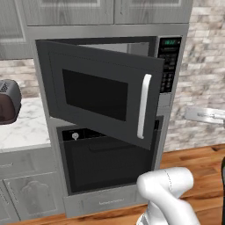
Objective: Open the microwave door.
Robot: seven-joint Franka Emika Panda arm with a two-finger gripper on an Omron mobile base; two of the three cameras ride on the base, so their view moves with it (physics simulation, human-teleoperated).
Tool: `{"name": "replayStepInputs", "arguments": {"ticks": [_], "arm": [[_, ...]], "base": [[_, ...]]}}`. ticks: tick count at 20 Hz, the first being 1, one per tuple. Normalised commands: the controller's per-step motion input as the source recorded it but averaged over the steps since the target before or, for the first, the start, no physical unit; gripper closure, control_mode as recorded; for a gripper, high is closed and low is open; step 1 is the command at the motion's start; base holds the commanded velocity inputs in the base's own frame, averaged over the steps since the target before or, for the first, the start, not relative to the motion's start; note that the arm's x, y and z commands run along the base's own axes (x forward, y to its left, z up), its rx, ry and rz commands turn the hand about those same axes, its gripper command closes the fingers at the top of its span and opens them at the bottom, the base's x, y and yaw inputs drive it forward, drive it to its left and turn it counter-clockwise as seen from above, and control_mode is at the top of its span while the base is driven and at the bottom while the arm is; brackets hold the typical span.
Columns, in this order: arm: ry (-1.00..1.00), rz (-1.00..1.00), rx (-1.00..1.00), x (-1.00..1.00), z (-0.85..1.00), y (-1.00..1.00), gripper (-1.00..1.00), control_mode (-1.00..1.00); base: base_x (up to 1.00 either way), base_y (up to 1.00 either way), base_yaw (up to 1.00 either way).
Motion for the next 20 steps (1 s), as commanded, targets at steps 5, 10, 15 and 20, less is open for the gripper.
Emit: {"name": "replayStepInputs", "arguments": {"ticks": [5,10,15,20], "arm": [[0.10,0.04,0.74,-0.35,0.23,-1.00,-1.00,-1.00],[0.16,0.25,0.57,0.57,0.00,-0.48,-1.00,-1.00],[0.23,0.20,0.34,0.66,-0.17,-0.03,-1.00,-1.00],[0.20,0.23,0.30,0.64,-0.35,0.23,-1.00,-1.00]], "base": [[0.00,0.00,0.00],[0.00,0.00,0.00],[0.00,0.00,0.00],[0.00,0.00,0.00]]}}
